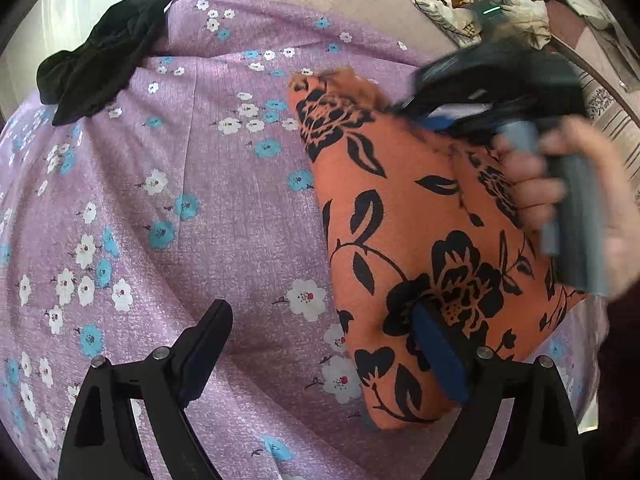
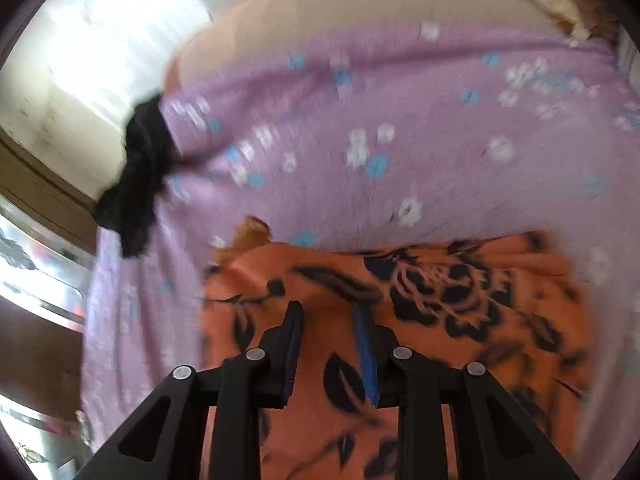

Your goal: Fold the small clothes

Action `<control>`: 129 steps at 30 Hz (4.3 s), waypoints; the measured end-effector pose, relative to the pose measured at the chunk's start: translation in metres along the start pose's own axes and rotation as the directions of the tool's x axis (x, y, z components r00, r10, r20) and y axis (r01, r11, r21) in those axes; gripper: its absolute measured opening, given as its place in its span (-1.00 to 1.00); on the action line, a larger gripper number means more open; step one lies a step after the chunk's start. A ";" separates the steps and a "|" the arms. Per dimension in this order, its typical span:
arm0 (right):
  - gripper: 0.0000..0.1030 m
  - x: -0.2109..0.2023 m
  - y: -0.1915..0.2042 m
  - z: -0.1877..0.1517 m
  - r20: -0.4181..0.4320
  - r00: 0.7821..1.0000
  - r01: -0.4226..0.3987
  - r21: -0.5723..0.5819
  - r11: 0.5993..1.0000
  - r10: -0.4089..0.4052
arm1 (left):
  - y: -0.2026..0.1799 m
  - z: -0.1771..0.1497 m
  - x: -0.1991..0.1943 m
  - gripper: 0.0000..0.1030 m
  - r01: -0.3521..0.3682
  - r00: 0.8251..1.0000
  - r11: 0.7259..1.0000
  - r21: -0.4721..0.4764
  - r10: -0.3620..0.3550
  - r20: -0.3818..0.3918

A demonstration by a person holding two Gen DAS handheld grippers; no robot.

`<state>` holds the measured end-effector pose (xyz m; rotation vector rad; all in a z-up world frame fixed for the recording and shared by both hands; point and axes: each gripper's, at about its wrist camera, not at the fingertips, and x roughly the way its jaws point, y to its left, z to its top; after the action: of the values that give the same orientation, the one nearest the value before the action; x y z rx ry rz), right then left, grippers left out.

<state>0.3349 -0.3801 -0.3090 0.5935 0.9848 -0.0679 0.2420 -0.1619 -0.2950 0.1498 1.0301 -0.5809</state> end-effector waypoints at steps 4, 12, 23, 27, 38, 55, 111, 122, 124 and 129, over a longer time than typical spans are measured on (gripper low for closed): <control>-0.46 0.014 0.011 0.002 0.015 0.998 0.067 -0.060 0.996 -0.066 | -0.002 0.001 0.001 0.84 -0.012 1.000 1.000 0.005 0.012 0.001; -0.46 -0.013 0.005 -0.010 0.036 0.999 0.041 -0.002 0.999 -0.041 | -0.005 -0.001 -0.001 0.84 -0.037 0.999 0.999 0.027 0.037 0.016; -0.46 -0.102 -0.017 -0.074 0.055 0.994 0.085 0.079 0.993 -0.090 | -0.010 -0.002 -0.004 0.84 -0.059 0.998 0.998 0.032 0.058 0.019; -0.46 -0.121 -0.039 -0.104 0.052 0.988 0.137 0.153 0.979 -0.146 | -0.012 -0.004 -0.007 0.84 -0.070 0.997 0.997 0.036 0.070 0.024; -0.45 -0.099 -0.083 -0.134 0.004 0.998 0.060 0.226 0.972 -0.063 | -0.013 -0.006 -0.005 0.86 -0.072 0.997 0.997 0.028 0.071 0.023; -0.42 -0.075 -0.097 -0.032 0.139 0.985 0.051 0.318 0.947 -0.099 | 0.021 0.018 -0.001 0.91 -0.032 0.996 0.990 -0.136 0.042 0.076; -0.38 -0.088 -0.045 -0.097 0.049 0.998 0.040 0.179 0.983 -0.049 | 0.010 0.011 -0.006 0.92 -0.115 0.987 0.987 -0.115 0.126 0.096; -0.23 -0.074 -0.050 -0.099 0.048 0.998 0.021 0.143 0.989 -0.028 | 0.009 0.010 -0.006 0.93 -0.122 0.985 0.988 -0.099 0.133 0.111; -0.15 -0.074 -0.050 -0.099 0.048 0.999 0.016 0.136 0.991 -0.022 | 0.008 0.010 -0.006 0.93 -0.126 0.984 0.987 -0.097 0.137 0.117; -0.06 -0.072 -0.045 -0.098 0.046 0.999 0.010 0.121 0.993 -0.015 | 0.007 0.008 -0.006 0.94 -0.136 0.980 0.987 -0.085 0.147 0.137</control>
<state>0.2051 -0.3838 -0.3110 0.6936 0.9440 -0.1527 0.2489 -0.1565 -0.2867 0.1127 0.8921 -0.4165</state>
